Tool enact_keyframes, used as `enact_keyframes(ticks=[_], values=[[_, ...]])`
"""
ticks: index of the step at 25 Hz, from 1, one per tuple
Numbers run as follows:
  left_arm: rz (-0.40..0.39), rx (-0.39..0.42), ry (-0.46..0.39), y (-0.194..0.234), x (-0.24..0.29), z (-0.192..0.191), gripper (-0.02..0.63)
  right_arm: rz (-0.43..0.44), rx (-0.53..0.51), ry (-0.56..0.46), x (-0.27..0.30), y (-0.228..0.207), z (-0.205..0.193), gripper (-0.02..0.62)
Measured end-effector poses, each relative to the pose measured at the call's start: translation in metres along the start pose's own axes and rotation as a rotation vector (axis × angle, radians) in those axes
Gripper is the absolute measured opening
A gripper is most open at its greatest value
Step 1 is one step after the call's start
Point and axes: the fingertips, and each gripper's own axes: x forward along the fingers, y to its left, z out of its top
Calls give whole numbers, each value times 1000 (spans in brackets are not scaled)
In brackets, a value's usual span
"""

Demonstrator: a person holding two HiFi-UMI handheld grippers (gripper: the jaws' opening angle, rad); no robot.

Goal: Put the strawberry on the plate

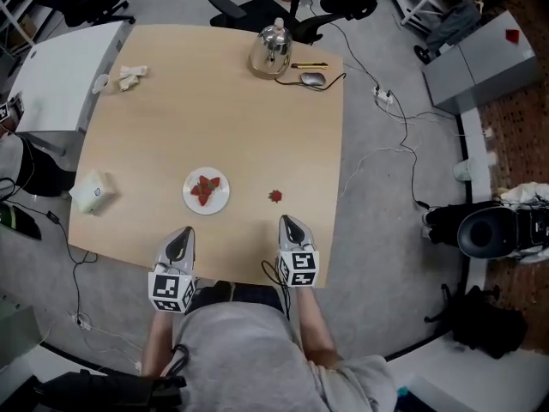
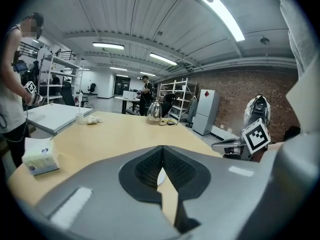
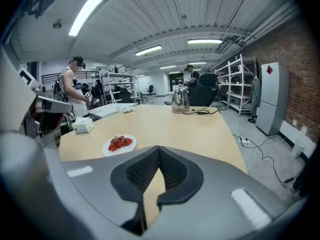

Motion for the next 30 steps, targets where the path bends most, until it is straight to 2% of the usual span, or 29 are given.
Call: enact_keyframes(ticks=[10,15,23,30], values=[[58,-37,50,7,12,-10,20,34,-2,99,45,-20,-25,9],[95,-55,63,12,12,-9,20,44,-3,149,63,-28,-37,34],[135,-88,83,21,13,-15,20,41,-4,205,89,-33,-52,134],[158,-102,95,26,12,-19,20,50,5,247,101,-36,-60,164]])
